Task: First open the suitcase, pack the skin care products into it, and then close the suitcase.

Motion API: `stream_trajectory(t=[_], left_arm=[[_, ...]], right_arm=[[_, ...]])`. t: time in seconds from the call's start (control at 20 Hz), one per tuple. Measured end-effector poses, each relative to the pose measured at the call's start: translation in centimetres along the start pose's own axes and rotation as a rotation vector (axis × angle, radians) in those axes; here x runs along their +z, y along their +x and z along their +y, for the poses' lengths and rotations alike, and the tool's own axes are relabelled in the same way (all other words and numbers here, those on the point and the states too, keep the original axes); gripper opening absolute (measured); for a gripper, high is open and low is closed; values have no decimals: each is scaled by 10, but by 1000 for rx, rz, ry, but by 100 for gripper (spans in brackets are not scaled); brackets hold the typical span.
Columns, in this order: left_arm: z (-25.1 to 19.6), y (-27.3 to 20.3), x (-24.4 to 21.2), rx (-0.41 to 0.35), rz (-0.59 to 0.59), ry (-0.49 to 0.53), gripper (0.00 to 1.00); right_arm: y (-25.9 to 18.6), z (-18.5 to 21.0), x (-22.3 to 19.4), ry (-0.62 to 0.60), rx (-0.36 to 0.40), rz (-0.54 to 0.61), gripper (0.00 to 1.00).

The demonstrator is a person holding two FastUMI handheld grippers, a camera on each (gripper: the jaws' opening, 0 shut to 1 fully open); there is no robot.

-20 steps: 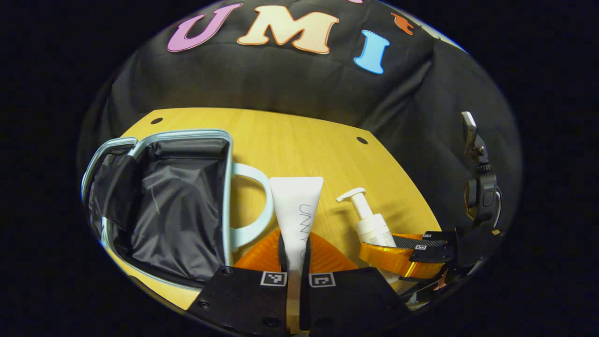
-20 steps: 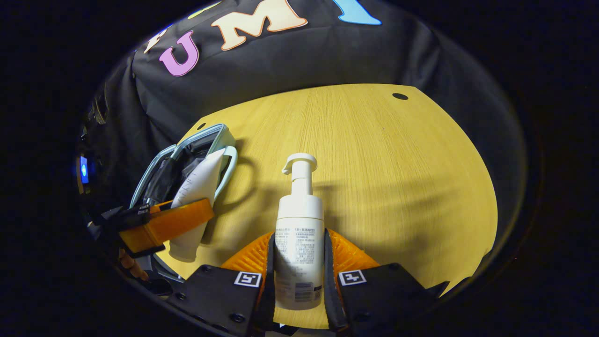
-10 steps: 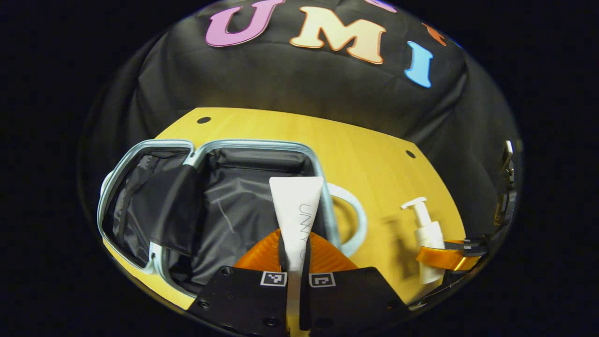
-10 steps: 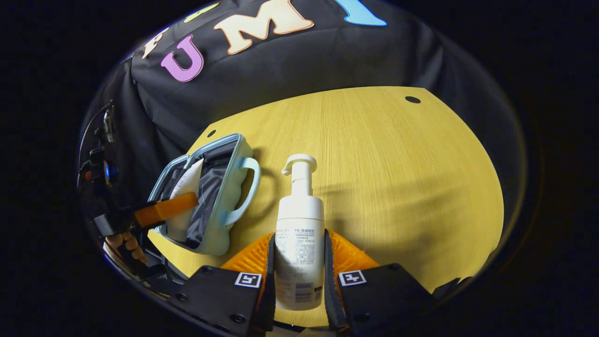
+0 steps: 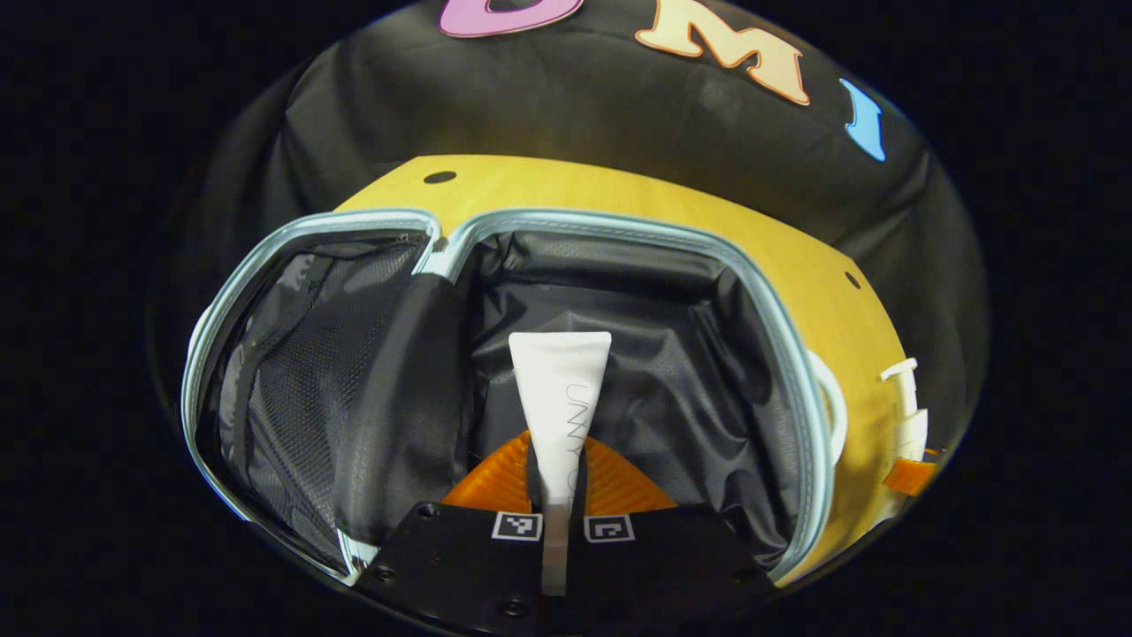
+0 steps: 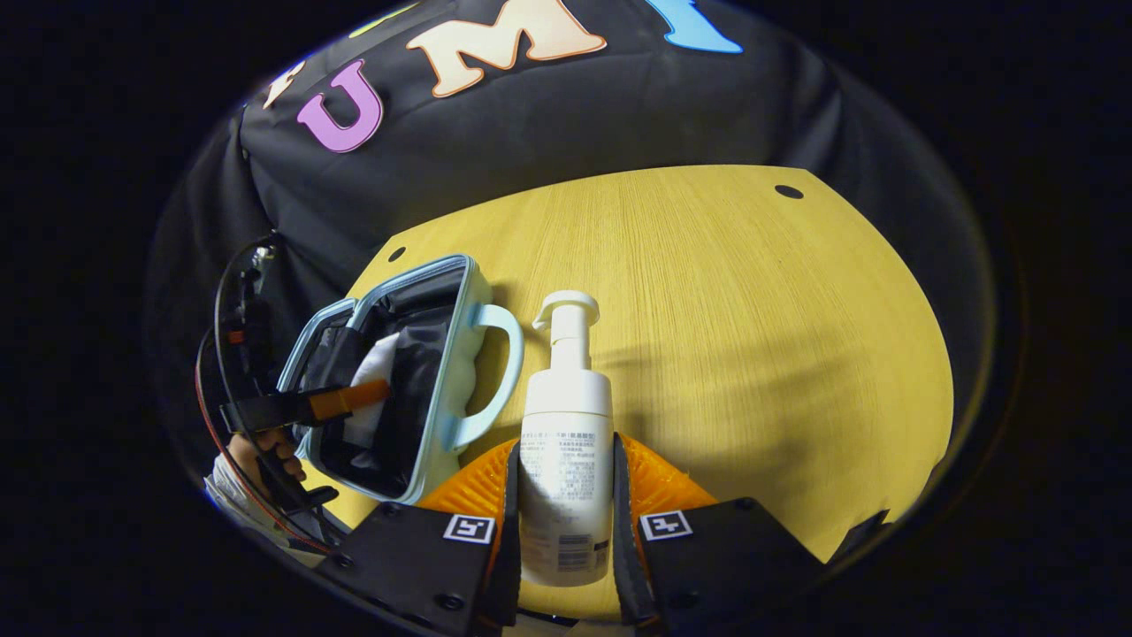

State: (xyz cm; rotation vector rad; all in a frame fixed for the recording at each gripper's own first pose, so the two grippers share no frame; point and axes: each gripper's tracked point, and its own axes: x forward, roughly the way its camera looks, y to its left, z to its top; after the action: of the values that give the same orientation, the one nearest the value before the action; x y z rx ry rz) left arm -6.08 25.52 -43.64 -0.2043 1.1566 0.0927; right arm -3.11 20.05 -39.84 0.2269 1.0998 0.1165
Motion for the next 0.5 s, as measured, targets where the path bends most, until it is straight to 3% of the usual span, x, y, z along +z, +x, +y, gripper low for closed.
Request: stream_trajectory(t=[0.15,0.25,0.4,0.45,0.5], left_arm=[[-2,5,4,-27,-1,23,3],[-2,3,4,-38,9,52,7],[-14,0,8,-105,-7,58,29],[-20,-3,11,-129,-13,53,45],[-25,-8,15,-146,-29,51,55]], right_arm=[[1,20,5,4,5,-12,45],[2,41,11,7,24,-22,45],[7,71,17,-17,49,-35,44],[10,81,18,-19,56,-35,44],[14,88,17,-17,63,-31,45]])
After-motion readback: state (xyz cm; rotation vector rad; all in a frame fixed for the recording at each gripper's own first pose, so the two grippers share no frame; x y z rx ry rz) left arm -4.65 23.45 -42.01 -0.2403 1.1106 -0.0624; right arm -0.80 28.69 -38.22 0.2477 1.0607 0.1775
